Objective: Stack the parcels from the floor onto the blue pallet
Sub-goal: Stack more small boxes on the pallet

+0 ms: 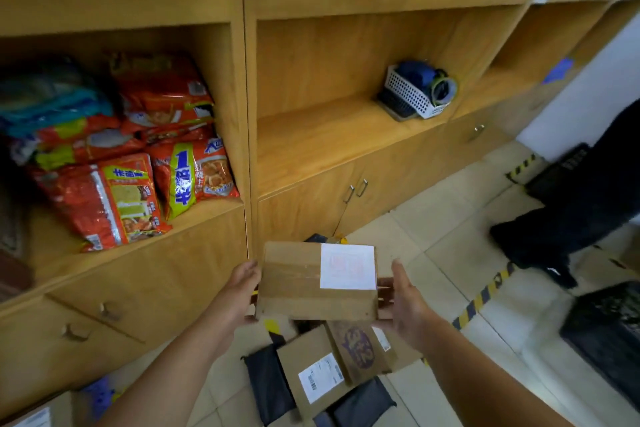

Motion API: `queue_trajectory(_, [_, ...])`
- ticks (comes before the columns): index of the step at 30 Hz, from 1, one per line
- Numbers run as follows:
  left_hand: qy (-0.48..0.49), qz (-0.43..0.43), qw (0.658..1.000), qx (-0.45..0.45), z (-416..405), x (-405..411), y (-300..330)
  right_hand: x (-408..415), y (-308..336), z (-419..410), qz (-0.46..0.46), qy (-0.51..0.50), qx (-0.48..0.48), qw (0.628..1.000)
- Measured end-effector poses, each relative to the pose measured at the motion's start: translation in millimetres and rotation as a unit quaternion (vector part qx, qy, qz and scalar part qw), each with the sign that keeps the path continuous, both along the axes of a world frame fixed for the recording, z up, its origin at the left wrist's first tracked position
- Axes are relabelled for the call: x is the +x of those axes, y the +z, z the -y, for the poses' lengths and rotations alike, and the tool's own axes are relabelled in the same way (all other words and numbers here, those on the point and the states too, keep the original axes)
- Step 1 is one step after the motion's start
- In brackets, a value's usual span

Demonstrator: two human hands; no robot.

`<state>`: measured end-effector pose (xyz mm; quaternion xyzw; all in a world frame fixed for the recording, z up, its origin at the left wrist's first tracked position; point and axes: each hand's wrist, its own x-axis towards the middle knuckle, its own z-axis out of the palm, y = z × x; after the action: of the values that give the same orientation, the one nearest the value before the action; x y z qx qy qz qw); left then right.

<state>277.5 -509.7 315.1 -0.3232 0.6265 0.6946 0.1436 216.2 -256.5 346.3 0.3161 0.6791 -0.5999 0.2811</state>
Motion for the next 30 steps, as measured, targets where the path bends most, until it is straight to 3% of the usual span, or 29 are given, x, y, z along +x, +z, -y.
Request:
queue_trajectory(7, [-0.11, -0.017, 0.993, -0.05, 0, 18, 57, 36, 55, 4, -0.037, 0.022, 0.014, 0.999])
queue_trajectory(18, [-0.053, -0.04, 0.996, -0.051, 1, 48, 121, 64, 99, 16, -0.066, -0.002, -0.04, 0.997])
queue_trajectory(23, [-0.018, -0.065, 0.993, -0.096, 11, 66, 131, 78, 109, 18, -0.122, 0.018, -0.012, 0.992])
queue_trajectory(30, [-0.012, -0.07, 0.996, -0.06, -1, 114, 142, 113, 121, -1, -0.151, 0.04, -0.048, 0.987])
